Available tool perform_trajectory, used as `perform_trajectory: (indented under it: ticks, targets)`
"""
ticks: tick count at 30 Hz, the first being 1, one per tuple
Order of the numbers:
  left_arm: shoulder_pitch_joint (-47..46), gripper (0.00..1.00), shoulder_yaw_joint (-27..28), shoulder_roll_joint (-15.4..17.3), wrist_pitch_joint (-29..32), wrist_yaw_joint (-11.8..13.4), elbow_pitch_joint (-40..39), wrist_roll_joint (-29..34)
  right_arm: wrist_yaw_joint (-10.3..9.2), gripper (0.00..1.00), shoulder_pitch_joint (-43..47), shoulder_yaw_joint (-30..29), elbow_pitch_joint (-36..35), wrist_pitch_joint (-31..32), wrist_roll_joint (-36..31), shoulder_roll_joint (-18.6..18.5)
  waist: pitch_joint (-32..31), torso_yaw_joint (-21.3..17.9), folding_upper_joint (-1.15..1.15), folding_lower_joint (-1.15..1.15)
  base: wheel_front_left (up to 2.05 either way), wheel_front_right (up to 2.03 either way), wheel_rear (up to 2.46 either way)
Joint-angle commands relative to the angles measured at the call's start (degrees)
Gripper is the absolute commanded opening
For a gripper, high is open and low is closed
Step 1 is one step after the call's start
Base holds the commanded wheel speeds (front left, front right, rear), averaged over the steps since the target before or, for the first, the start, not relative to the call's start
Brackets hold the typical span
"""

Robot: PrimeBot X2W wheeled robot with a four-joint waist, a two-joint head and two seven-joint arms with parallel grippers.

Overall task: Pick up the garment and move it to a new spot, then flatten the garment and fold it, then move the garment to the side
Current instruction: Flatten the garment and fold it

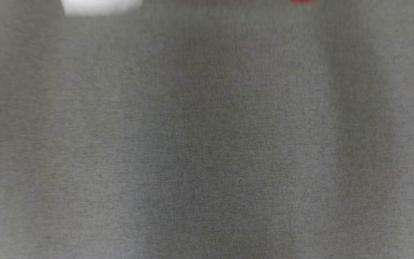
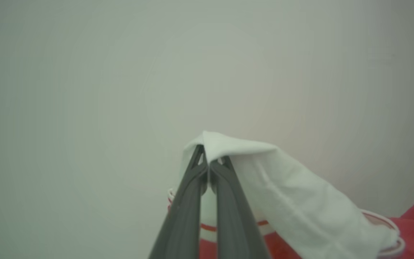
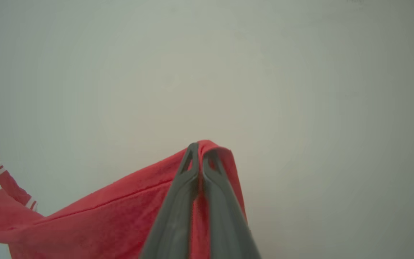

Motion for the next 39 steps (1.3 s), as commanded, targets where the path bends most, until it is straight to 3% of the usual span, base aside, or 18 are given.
perform_trajectory:
  ticks: [1,6,13,18,25,31,39]
  targets:
    - [-2.5,0.00,-0.8,-0.8,-0.9,0.1,1.9,-0.1,-0.12,0.00,-2.6,-0.1,2.4,-0.2,0.4,0.3,4.6,-1.9,-0.02,-0.03,0.00,0.00,0.00]
    - [-10.1,0.00,-4.1,-1.7,-3.0,0.1,8.4,-1.3,-0.13,0.00,-11.0,1.2,9.6,-0.7,0.7,-0.6,6.2,-2.1,-0.02,-0.03,0.00,0.00,0.00]
    - [-11.8,0.00,-8.1,-2.2,-6.5,0.1,13.7,-4.3,-0.13,0.00,-13.6,5.0,13.3,-2.4,3.5,-2.8,8.5,-2.2,-0.02,-0.03,0.00,0.00,0.00]
    - [-8.4,0.00,-10.6,-2.3,-9.3,0.1,13.8,-6.3,-0.13,0.00,-9.8,7.9,12.1,-3.7,6.5,-4.6,8.2,-2.3,-0.02,-0.03,0.00,0.00,0.00]
    - [5.2,0.00,-10.3,-1.5,-13.3,0.5,7.6,-11.0,-0.13,0.00,4.0,12.2,3.6,-6.2,14.3,-10.4,4.5,-2.1,-0.02,-0.03,0.00,0.00,0.00]
    - [29.7,0.00,-7.8,-0.9,-14.6,6.6,-8.5,-13.9,-0.13,0.00,26.2,12.0,-6.8,-10.2,21.5,-16.1,-1.7,-1.3,-0.02,-0.03,0.00,0.00,0.00]
    - [62.1,0.00,-5.1,-2.3,-14.7,16.1,-27.8,-16.7,-0.13,0.00,54.8,6.8,-14.2,-13.3,26.7,-18.5,-8.3,0.5,-0.02,-0.03,0.00,0.00,0.00]
